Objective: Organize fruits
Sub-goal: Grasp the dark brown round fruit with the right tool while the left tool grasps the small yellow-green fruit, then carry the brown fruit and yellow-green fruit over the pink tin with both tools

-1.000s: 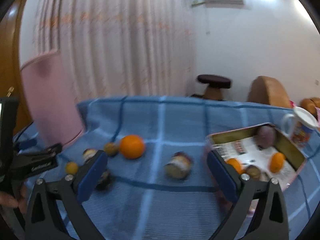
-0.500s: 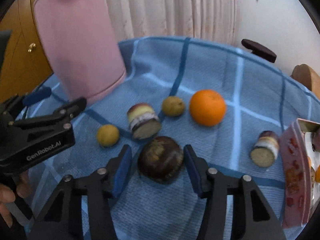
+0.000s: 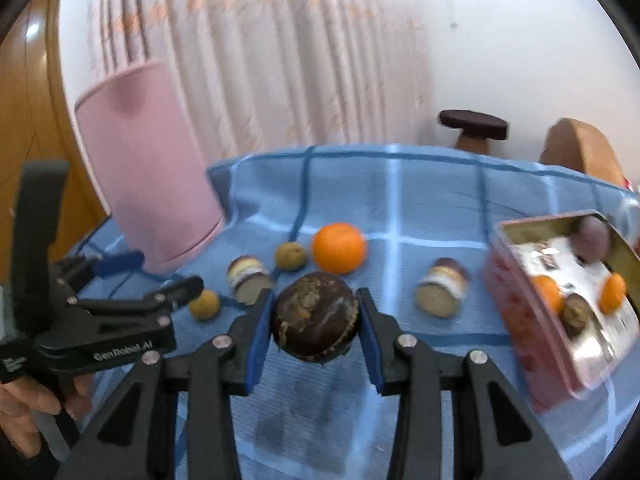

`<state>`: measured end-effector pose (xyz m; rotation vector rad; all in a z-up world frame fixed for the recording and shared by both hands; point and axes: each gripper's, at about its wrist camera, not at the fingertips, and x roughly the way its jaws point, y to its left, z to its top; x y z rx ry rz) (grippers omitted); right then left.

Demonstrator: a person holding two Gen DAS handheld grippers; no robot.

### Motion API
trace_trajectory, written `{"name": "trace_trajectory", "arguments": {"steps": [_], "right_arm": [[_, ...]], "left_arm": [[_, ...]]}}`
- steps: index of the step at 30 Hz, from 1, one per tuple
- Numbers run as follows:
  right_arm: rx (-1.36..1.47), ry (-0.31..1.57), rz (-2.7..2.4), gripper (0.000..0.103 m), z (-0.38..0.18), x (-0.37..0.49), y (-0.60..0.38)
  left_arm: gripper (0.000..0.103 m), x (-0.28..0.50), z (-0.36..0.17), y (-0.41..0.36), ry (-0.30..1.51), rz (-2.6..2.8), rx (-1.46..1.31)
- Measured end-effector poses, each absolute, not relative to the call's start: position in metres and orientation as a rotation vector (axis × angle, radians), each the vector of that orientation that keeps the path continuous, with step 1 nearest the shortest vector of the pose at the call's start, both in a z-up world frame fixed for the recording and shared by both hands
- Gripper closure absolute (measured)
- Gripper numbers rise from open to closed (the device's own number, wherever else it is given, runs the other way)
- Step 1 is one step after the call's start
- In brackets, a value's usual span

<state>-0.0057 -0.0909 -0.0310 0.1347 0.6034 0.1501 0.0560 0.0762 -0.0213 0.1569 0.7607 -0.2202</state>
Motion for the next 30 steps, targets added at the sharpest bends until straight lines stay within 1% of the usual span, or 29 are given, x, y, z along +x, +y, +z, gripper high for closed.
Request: {"name": "trace_trajectory", "arguments": {"steps": [5,6,7,9,10,11,13,14,16,18,21,27,30], "right_arm": [[0.207,0.619,0.13,0.06,-0.032,-0.008,-0.113],[0.214,0.624,0.13,0.06,-0.032,-0.007,-0.113],[0.22,0.629,0.131,0.06,-0.031,-0.004,-0.115],[0.227,0.637,0.135,0.06,-0.033,0.0,-0.114],[0.228,0.637,0.134,0.06,-0.033,0.0,-0.112],[0.228,0.636,0.135,0.06,-0.032,-0.002,-0.113],[0.225,0.639,0.137,0.06,-0.033,-0.001,-0.112],[0.224,0.639,0.138,0.06,-0.032,-0.003,-0.112],[0.224,0.637,0.138,0.06,-0.032,-0.004,-0.112],[0.225,0.631,0.136,0.06,-0.031,-0.005,-0.112],[0.207,0.596,0.13,0.06,-0.026,-0.008,-0.112],[0.113,0.469,0.075,0.06,-0.011,-0.021,-0.108],[0.072,0.419,0.052,0.06,-0.005,-0.027,-0.105]], "left_arm": [[0.019,0.065,-0.037,0.06,0.829,-0.274,0.189],[0.024,0.068,-0.04,0.058,0.843,-0.284,0.191],[0.031,0.071,-0.041,0.057,0.852,-0.294,0.186],[0.035,0.075,-0.044,0.055,0.873,-0.296,0.168],[0.04,0.076,-0.044,0.057,0.873,-0.292,0.155],[0.042,0.076,-0.044,0.057,0.871,-0.286,0.152],[0.053,0.078,-0.043,0.056,0.866,-0.285,0.149],[0.056,0.077,-0.043,0.057,0.862,-0.285,0.146],[0.068,0.078,-0.041,0.058,0.854,-0.276,0.132],[0.074,0.073,-0.043,0.063,0.844,-0.294,0.103],[0.076,0.067,-0.036,0.066,0.795,-0.282,0.089],[0.076,0.039,-0.005,0.072,0.54,-0.294,0.038],[0.076,0.031,0.005,0.076,0.463,-0.308,-0.02]]}}
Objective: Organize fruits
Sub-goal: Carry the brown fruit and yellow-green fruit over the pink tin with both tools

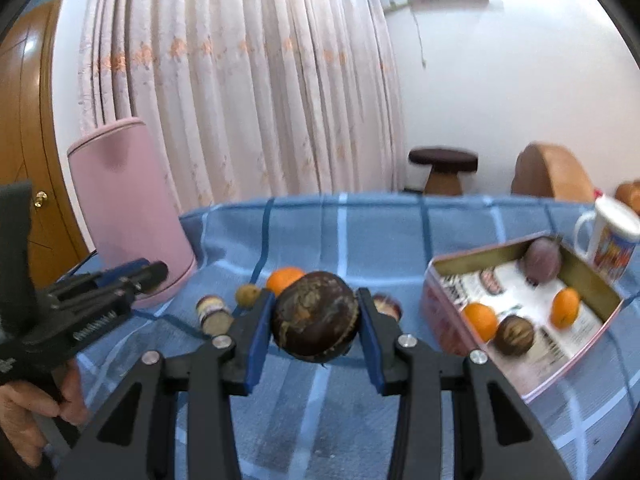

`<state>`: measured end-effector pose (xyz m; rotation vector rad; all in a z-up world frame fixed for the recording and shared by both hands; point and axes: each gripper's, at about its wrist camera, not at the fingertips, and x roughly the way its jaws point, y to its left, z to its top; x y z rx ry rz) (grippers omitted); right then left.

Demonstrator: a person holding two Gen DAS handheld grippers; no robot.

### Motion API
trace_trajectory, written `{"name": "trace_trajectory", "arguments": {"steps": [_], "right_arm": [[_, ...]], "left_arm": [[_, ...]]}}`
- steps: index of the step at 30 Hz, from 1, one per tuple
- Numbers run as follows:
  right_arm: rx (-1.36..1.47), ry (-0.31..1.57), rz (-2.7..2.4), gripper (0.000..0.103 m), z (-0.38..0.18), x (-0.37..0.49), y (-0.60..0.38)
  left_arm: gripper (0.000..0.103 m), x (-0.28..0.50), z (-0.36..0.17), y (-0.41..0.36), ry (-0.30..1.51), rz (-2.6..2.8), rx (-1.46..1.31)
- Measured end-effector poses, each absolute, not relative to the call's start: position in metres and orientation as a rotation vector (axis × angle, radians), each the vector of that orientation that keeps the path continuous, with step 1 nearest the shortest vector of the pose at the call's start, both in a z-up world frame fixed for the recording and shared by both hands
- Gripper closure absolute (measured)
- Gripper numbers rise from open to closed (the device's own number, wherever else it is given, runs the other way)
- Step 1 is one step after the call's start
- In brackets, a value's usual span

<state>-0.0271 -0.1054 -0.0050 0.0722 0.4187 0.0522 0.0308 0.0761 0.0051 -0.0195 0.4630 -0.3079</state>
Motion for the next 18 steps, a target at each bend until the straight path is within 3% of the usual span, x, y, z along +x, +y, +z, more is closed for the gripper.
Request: {"name": "trace_trajectory", "arguments": {"steps": [8,18], "right_arm": [[0.029,0.363,0.049,0.06,0.0,-0.032,-0.103],[-0.007,0.382,0.034,0.06,-0.004,-0.027,-0.106]], "left_arm": [[0.076,0.025,0.009,0.077,0.398,-0.338,-0.094],[0.076,0.018,0.004,0.049,0.389,-0.238,0.02]]}}
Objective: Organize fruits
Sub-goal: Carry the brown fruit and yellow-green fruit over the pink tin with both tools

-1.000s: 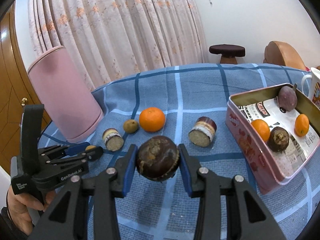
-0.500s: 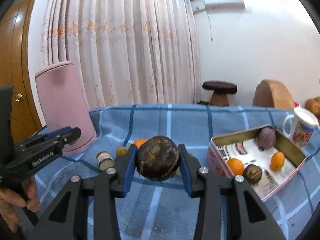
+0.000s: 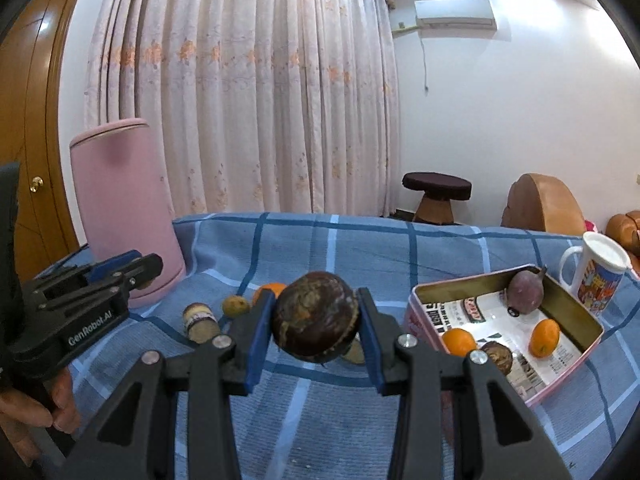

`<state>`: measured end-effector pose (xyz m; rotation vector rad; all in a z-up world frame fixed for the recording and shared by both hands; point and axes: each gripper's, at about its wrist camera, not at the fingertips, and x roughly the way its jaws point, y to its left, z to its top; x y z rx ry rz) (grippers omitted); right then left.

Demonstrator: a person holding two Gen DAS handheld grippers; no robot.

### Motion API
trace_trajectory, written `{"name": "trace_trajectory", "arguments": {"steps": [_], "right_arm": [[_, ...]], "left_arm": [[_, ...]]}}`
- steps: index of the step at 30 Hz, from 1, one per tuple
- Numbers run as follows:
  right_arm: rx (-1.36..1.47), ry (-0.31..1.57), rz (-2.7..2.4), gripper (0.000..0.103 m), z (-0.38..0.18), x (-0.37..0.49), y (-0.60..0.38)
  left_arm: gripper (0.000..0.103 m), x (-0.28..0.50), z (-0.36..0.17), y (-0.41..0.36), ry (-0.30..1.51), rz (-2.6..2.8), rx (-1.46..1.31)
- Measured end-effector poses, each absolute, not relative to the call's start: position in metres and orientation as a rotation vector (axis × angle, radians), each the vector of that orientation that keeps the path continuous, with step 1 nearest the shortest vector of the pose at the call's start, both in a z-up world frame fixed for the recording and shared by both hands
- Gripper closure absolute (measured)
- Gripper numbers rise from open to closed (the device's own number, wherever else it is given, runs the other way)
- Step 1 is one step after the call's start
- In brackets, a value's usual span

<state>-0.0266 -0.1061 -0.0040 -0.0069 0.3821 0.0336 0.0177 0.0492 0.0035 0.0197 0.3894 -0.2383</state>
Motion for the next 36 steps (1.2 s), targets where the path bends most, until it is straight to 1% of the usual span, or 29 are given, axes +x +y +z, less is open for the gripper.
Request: {"name": "trace_trajectory", "arguments": {"steps": [15,36], "right_arm": [[-0.043,0.385,-0.007,0.06,-0.007,-0.038,-0.142],[-0.069,0.39,-0.112,0.06,-0.004,-0.046,-0.223]], "left_arm": [[0.076,0.014,0.005,0.026,0.416,-0.197,0.0],[0.076,-0.009,0.007,-0.074,0.386,-0.297,0.051]]}}
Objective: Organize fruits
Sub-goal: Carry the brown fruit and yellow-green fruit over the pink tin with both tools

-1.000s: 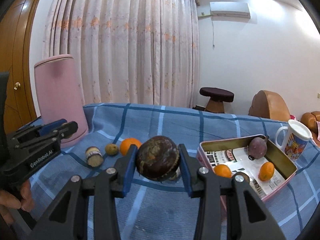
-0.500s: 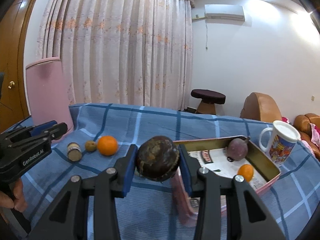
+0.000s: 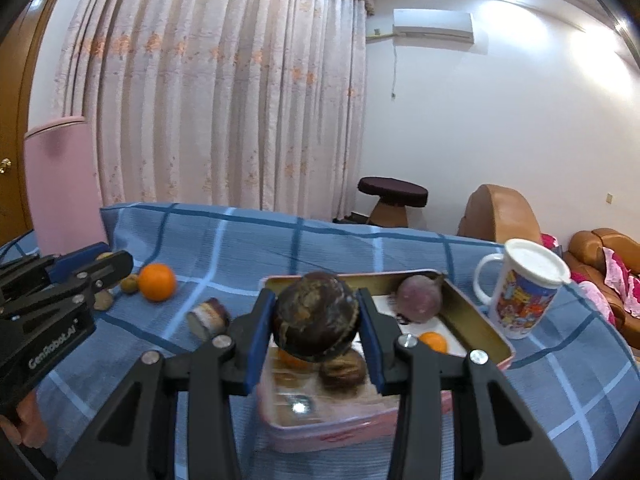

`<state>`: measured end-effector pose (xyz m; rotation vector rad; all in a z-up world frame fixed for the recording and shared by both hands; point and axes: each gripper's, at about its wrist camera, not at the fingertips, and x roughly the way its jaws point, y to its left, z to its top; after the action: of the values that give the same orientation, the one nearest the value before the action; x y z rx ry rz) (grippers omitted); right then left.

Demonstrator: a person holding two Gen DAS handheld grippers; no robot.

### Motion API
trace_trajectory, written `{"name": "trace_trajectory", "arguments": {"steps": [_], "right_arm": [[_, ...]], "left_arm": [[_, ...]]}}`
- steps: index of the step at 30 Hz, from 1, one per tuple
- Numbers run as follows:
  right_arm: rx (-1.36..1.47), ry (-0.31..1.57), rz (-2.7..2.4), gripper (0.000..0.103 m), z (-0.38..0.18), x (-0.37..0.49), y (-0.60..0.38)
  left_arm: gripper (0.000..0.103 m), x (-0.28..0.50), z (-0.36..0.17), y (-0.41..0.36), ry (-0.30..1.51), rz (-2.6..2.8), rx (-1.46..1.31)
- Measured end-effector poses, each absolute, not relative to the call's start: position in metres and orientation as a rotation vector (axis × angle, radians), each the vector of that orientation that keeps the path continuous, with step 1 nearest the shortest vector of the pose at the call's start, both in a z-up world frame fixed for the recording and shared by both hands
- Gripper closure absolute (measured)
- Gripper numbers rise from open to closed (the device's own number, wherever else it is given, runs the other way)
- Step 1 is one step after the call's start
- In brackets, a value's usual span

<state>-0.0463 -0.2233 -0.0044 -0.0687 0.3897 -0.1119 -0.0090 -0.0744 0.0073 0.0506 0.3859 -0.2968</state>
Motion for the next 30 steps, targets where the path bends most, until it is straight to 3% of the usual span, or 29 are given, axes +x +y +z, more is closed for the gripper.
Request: {"name": "trace_trajectory", "arguments": {"steps": [30], "right_arm": [[0.009,0.501,-0.226,0.06,-0.006,-0.01,-0.355]], "left_arm": [[0.076,0.017,0.005,-0.227,0.487,-0.472,0.113]]}}
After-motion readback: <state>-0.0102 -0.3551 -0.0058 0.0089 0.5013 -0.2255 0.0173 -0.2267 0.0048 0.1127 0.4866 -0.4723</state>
